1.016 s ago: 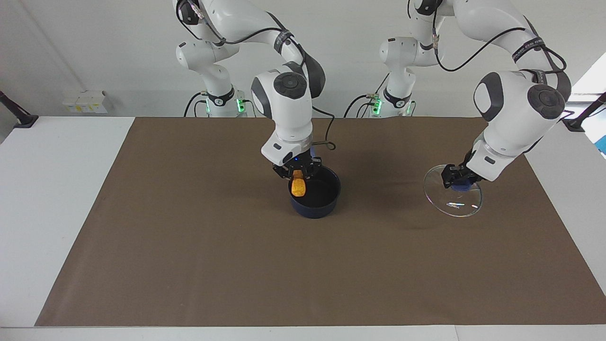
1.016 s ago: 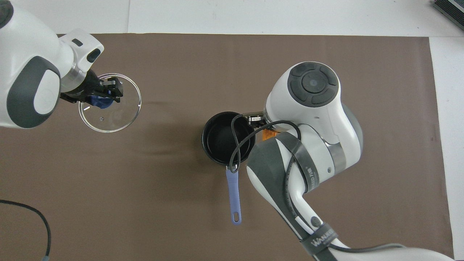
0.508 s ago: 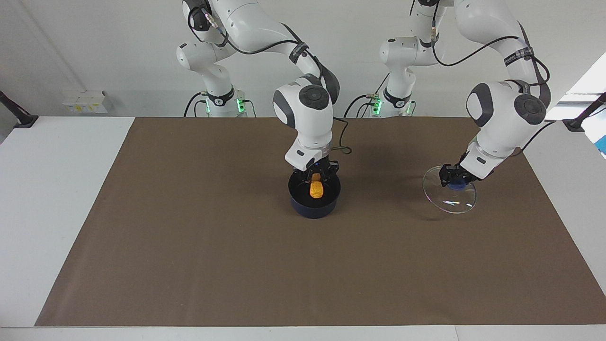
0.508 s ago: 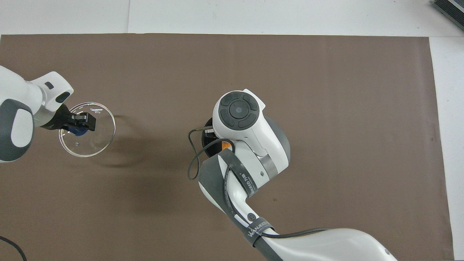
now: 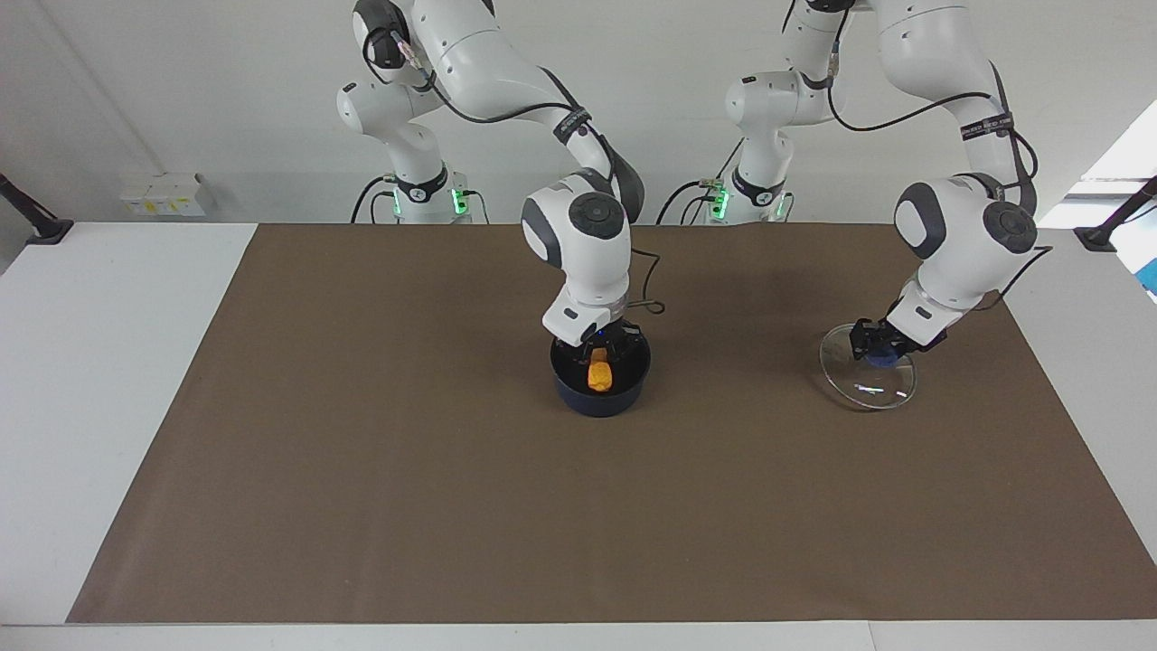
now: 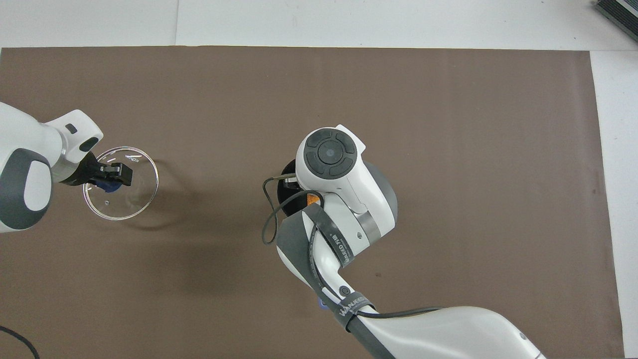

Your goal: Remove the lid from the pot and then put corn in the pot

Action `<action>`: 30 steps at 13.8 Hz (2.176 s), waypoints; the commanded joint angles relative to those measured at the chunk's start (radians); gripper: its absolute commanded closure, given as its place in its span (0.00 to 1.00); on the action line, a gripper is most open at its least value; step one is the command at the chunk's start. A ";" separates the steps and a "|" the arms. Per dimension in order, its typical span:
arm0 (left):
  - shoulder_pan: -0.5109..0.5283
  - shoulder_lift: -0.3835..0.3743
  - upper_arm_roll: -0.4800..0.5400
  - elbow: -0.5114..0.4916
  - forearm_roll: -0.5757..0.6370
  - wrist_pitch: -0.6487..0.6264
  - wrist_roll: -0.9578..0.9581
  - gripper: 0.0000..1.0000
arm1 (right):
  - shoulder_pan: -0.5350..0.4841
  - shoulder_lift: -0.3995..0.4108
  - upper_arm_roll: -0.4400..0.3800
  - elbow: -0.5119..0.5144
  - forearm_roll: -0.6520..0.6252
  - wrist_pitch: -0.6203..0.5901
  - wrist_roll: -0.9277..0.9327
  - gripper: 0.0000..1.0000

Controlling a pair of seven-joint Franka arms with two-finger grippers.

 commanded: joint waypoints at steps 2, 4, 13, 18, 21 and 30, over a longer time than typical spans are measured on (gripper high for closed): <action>0.028 -0.050 -0.008 -0.091 -0.011 0.092 0.055 0.01 | -0.014 -0.020 0.008 -0.033 0.012 0.019 -0.039 0.88; 0.029 -0.047 -0.008 -0.081 -0.011 0.082 0.044 0.00 | -0.016 -0.025 0.010 -0.046 0.012 0.019 -0.039 0.73; -0.102 0.017 -0.014 0.167 -0.009 -0.098 -0.186 0.00 | -0.046 -0.094 -0.033 -0.019 0.004 -0.007 -0.025 0.00; -0.156 0.002 -0.021 0.299 -0.012 -0.264 -0.228 0.00 | -0.170 -0.252 -0.042 -0.017 -0.036 -0.169 -0.063 0.00; -0.156 -0.026 -0.026 0.371 -0.011 -0.371 -0.214 0.00 | -0.255 -0.338 -0.041 -0.017 -0.071 -0.269 -0.140 0.00; -0.135 -0.078 -0.012 0.548 -0.002 -0.617 -0.212 0.00 | -0.520 -0.490 -0.039 -0.017 -0.051 -0.482 -0.469 0.00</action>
